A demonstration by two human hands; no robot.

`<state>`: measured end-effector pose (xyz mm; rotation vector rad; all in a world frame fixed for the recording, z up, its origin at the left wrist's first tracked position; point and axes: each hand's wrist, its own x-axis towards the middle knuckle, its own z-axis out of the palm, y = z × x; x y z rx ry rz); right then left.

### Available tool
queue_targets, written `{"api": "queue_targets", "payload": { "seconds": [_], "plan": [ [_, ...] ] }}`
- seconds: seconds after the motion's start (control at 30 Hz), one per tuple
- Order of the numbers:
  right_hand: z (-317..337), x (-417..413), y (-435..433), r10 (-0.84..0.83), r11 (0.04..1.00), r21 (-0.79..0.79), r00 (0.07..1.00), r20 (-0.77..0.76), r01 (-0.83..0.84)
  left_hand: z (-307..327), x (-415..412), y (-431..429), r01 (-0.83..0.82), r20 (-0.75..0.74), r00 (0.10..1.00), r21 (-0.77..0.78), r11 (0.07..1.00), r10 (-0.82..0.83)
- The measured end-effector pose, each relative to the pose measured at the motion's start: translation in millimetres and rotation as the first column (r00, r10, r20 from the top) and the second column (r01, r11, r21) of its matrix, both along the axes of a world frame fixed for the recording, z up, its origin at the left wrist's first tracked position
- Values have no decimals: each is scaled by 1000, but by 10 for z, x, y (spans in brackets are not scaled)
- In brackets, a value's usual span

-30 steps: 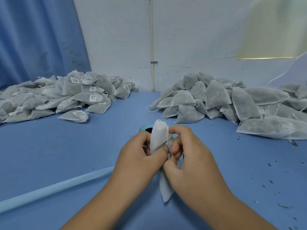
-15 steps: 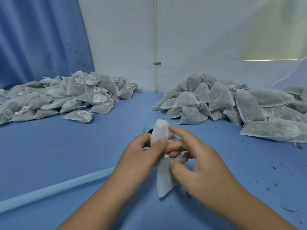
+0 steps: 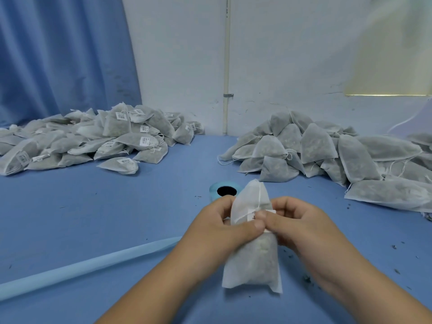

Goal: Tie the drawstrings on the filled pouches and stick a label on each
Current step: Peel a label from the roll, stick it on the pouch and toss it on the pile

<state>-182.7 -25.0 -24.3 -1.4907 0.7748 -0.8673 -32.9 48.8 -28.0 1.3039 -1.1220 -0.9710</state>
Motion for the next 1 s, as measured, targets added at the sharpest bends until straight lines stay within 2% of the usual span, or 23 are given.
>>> {"api": "queue_targets", "payload": {
  "seconds": [0.1,0.17,0.23,0.33,0.43,0.5,0.6,0.7,0.87,0.93,1.0],
  "plan": [
    [8,16,-6,99,983,142,986,136,-119,5,51,2,84,-161,983,-16,996,-85],
    [7,17,-25,114,961,222,968,222,-164,20,79,5,134,-262,955,-32,991,-137],
    [22,25,-22,95,957,243,965,245,-156,25,91,5,162,-337,927,-45,986,-168],
    [33,72,4,51,989,134,993,105,-64,25,77,-20,98,-390,915,-34,995,-104],
    [34,138,21,48,999,-13,997,-61,-49,23,69,-52,-93,-328,941,-15,996,83],
    [74,208,35,144,989,-11,985,-93,-146,21,92,-65,-188,-299,938,-20,982,173],
    [152,349,-17,259,963,87,965,-44,-255,42,158,-60,-257,-360,904,-25,966,232],
    [232,529,-116,298,933,199,954,39,-300,66,248,-73,-335,-471,837,-37,941,280],
    [370,885,-174,475,865,245,872,-114,-439,37,477,-155,-590,-557,682,-34,807,474],
    [457,1074,-221,451,890,189,863,-226,-416,35,585,-191,-668,-651,568,-6,744,504],
    [587,1349,-251,371,928,98,900,-228,-358,35,700,-219,-710,-755,421,71,701,503]
  ]
}}
